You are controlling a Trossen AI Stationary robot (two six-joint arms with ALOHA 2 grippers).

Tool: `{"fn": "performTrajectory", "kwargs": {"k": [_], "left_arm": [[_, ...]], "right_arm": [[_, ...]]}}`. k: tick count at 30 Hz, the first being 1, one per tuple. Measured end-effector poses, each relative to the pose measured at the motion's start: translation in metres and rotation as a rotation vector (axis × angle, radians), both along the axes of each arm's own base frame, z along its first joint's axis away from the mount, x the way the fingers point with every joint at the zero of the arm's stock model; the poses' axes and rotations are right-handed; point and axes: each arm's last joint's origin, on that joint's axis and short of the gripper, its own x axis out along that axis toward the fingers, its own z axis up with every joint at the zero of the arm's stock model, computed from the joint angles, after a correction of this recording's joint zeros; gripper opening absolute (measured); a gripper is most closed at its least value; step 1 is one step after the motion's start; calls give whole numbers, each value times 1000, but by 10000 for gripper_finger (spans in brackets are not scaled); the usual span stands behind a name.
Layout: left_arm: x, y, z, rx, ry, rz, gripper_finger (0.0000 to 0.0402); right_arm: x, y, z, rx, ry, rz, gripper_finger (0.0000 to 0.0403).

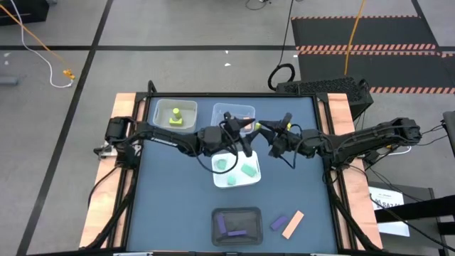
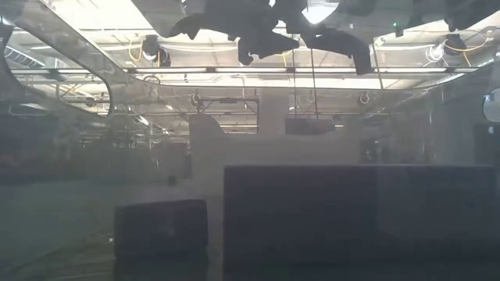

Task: Sort & place blocks by color
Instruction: Put the light green block into the gray bin

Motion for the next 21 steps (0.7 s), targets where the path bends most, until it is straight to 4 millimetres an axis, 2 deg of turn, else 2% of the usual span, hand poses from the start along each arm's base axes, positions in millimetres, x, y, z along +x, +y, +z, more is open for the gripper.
{"fn": "performTrajectory", "kwargs": {"k": [2,5,9,15,21], "left_arm": [[0,1,0,-3,0,-6,204],[1,3,-1,-8,3,-35,149],[1,7,-2,-21,-1,-82,57],[1,6,-1,-20,-3,-98,57],[-1,9,2,7,9,-84,57]], "right_arm": [[0,0,-1,-10,16,-1,116],[1,0,-3,-26,37,0,118],[1,0,-4,-28,43,-2,155],[1,-1,-4,20,19,-41,207],[-6,-9,-6,79,-29,-406,229]]}}
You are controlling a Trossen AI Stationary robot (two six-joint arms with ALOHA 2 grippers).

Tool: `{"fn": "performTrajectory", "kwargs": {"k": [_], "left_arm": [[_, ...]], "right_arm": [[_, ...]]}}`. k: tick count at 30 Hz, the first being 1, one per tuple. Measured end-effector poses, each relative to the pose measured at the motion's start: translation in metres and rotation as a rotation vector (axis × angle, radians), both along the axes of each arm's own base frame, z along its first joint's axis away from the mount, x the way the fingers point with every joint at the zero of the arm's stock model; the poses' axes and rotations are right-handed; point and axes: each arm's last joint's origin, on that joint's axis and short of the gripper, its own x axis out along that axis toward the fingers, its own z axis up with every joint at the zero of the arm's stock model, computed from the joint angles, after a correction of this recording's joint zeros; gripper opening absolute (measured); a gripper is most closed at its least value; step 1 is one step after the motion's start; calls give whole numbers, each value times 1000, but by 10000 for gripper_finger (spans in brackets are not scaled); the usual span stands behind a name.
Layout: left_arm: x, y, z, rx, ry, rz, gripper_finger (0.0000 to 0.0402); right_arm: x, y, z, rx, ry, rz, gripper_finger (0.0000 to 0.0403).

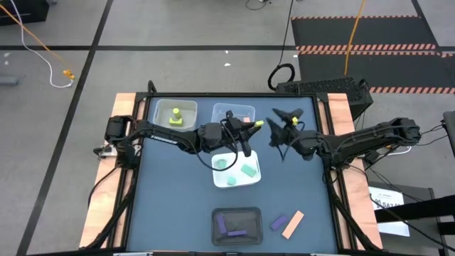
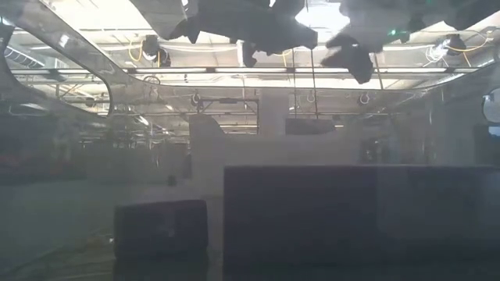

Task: Sort & place blocks by color
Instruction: Put the light green block into the gray bin

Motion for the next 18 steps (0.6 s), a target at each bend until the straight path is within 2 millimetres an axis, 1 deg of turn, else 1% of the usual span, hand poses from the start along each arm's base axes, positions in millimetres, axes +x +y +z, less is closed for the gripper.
{"fn": "performTrajectory", "kwargs": {"k": [4,6,8,11,13,15,18], "left_arm": [[-10,7,16,52,24,95,57],[-16,10,26,92,37,151,57],[-25,13,39,127,43,185,57],[-39,13,61,159,32,195,57],[-46,12,69,177,53,195,57],[-55,12,73,178,128,186,57],[-72,12,72,121,271,212,62]], "right_arm": [[-6,-3,-9,77,-61,-204,231],[-8,-4,-15,120,-87,-246,230],[-10,-4,-22,184,-121,-247,228],[-10,-2,-30,326,-165,-171,225],[-9,0,-33,450,-193,-85,224],[-6,3,-35,596,-221,21,224],[-3,8,-37,810,-238,164,224]]}}
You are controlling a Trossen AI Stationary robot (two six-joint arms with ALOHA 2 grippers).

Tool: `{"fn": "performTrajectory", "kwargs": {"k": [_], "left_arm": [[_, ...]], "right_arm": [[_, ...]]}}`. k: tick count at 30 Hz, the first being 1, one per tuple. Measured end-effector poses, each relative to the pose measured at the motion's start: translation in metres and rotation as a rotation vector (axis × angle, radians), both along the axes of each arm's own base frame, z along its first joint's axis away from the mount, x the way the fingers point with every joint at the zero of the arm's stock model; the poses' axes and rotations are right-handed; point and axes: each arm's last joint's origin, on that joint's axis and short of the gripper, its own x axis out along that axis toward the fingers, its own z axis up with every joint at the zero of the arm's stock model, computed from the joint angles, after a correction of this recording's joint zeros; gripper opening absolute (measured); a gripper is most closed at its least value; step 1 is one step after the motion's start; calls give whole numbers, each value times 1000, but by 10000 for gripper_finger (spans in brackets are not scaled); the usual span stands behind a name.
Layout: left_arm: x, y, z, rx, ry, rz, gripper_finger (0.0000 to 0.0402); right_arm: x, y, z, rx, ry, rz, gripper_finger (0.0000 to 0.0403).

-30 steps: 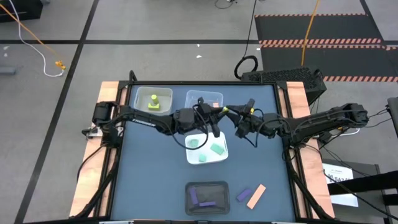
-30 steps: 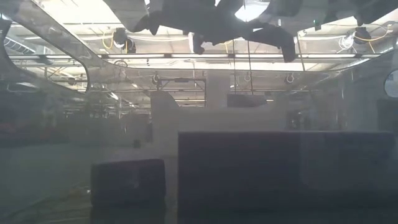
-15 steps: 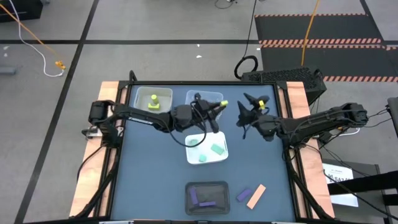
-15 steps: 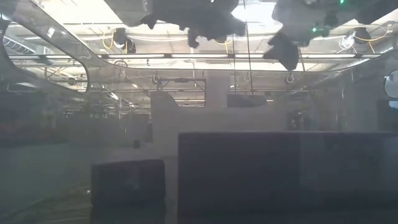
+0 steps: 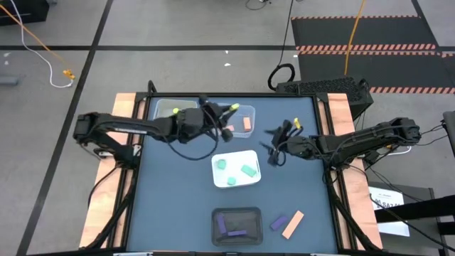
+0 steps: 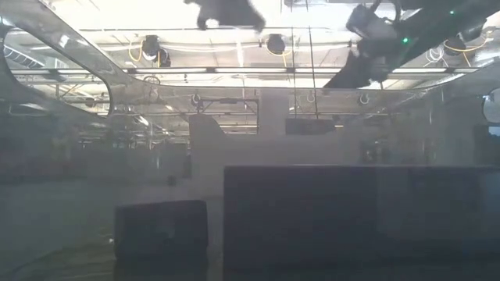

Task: Sort & place blocks by color
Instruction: Put the light green block into the gray bin

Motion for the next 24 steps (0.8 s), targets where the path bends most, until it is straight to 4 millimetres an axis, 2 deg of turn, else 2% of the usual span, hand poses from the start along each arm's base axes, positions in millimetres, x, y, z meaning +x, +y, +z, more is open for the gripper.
{"fn": "performTrajectory", "kwargs": {"k": [6,10,13,19,21,24], "left_arm": [[-42,8,-25,-181,368,202,61],[-73,25,-49,-311,598,386,61],[-86,42,-70,-397,643,474,61],[-109,75,-114,-599,682,504,61],[-115,82,-128,-653,666,503,67],[-123,90,-139,-695,645,531,80]], "right_arm": [[0,9,-6,387,-20,165,224],[-6,15,-16,635,93,212,224],[-14,22,-24,774,221,236,224],[-27,36,-32,974,409,237,224],[-30,40,-33,995,442,241,224],[-30,45,-32,976,442,279,224]]}}
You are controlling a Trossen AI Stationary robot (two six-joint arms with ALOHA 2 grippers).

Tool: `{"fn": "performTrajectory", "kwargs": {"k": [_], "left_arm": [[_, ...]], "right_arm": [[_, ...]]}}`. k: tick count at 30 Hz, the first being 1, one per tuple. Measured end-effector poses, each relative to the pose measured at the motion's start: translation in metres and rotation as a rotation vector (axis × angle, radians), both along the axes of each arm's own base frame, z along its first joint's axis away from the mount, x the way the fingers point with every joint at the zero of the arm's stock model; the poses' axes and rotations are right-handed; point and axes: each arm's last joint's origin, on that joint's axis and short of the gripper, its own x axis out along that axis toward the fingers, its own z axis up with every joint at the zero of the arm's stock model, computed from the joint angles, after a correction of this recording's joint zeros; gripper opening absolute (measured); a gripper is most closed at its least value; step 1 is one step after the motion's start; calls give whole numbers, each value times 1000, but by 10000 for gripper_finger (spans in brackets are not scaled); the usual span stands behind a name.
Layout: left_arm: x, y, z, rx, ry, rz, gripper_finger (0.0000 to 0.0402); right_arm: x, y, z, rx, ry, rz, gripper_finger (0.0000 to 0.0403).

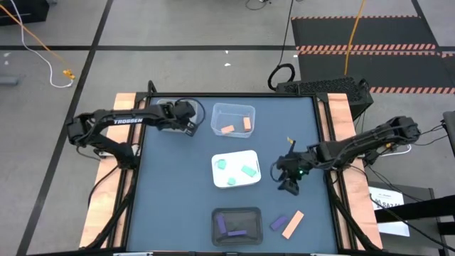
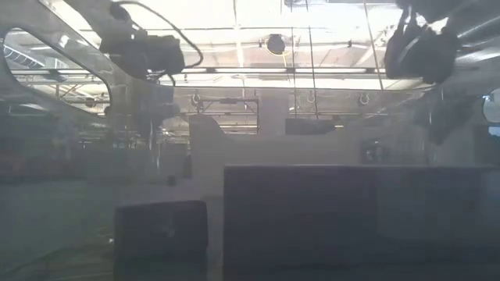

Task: Sort & place blocks by color
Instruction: Put the light green block into the gray bin, then put the violet block into the black bin

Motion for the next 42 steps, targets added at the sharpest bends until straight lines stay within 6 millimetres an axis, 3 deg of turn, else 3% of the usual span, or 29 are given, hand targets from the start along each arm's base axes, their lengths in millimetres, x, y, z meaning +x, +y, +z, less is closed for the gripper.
{"fn": "performTrajectory", "kwargs": {"k": [12,24,29,42], "left_arm": [[-10,7,-8,-22,10,64,91],[-9,5,-8,-69,-17,56,92],[-8,5,-8,-85,-28,55,93],[-4,-4,-9,-133,-50,8,93]], "right_arm": [[2,4,2,-5,-44,12,224],[13,26,24,-107,-272,172,224],[23,47,33,-218,-314,228,224],[40,125,3,-312,-189,477,224]]}}
